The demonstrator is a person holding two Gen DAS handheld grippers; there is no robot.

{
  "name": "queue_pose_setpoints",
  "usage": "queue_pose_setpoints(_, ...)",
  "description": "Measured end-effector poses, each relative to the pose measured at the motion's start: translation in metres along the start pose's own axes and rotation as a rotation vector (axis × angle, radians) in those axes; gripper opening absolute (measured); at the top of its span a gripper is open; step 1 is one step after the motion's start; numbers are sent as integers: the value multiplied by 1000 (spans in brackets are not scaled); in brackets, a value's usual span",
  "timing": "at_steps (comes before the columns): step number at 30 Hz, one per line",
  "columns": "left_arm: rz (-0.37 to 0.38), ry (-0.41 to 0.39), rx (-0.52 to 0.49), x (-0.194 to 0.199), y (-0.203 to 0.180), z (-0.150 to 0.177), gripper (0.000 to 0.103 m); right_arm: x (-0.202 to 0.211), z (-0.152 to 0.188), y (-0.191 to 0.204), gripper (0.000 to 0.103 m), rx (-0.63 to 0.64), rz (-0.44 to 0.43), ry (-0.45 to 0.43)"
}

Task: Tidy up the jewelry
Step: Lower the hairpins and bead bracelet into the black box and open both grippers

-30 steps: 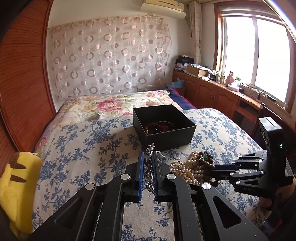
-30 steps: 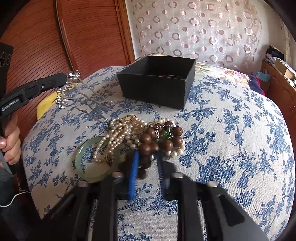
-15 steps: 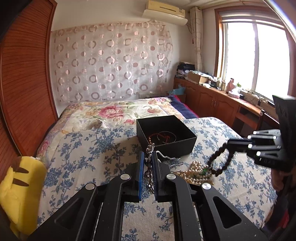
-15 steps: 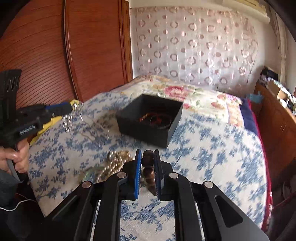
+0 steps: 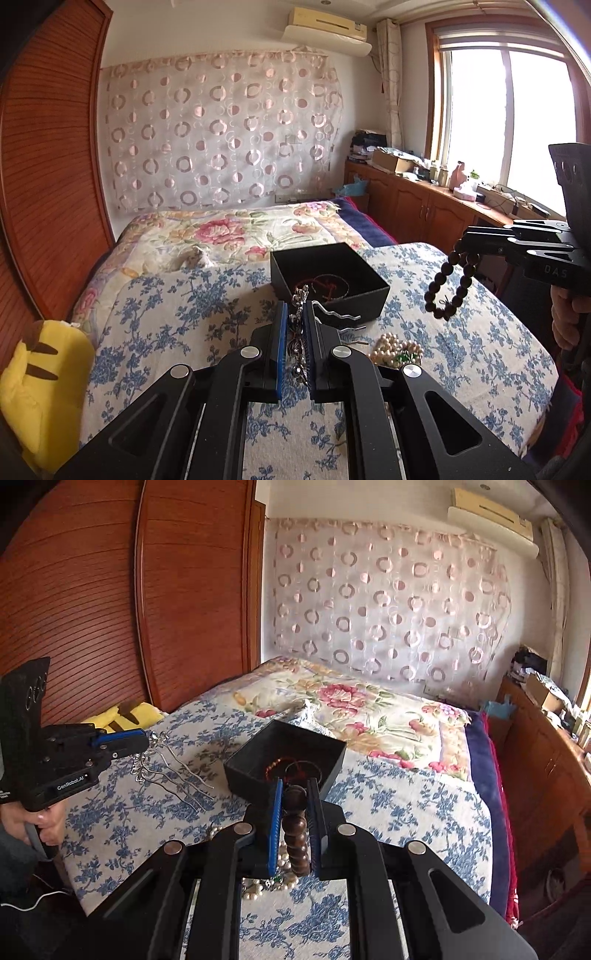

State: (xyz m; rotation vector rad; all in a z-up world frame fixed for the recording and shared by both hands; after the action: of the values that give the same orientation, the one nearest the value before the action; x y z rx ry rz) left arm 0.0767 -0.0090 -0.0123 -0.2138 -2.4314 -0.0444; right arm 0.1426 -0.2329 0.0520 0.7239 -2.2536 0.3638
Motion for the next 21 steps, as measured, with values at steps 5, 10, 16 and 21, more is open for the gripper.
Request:
queue_pose_setpoints(5,4,-9,-19,-7,-4,-14,7,-4,-11,-2,15,13,2,-4)
queue_pose_setpoints(10,10,-8,-20,-21,-4,-28,7,-15,-25,-4,15,26,-5,-7)
queue_pose_setpoints(16,10,-8,-18,-33,-3,-43,7,-32,-45,-11,15,34,-23,-15)
queue_pose_setpoints(21,4,-5,-20,-43,-1,-53,7,-47,-60,-17,15,34,-55,-26)
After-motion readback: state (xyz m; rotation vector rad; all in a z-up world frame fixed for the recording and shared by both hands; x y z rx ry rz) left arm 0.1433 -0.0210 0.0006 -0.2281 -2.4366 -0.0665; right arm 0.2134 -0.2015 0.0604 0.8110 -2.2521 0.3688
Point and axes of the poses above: each gripper's, at about its wrist camera, not at the fingertips, and x roughly against the way its jaws point, y to its left, z to its underside, the point moved 2 cm from there along -x, roughly the way its jaws point, and after that the axes turned 11 degrees about y, right-handed, at the moved point
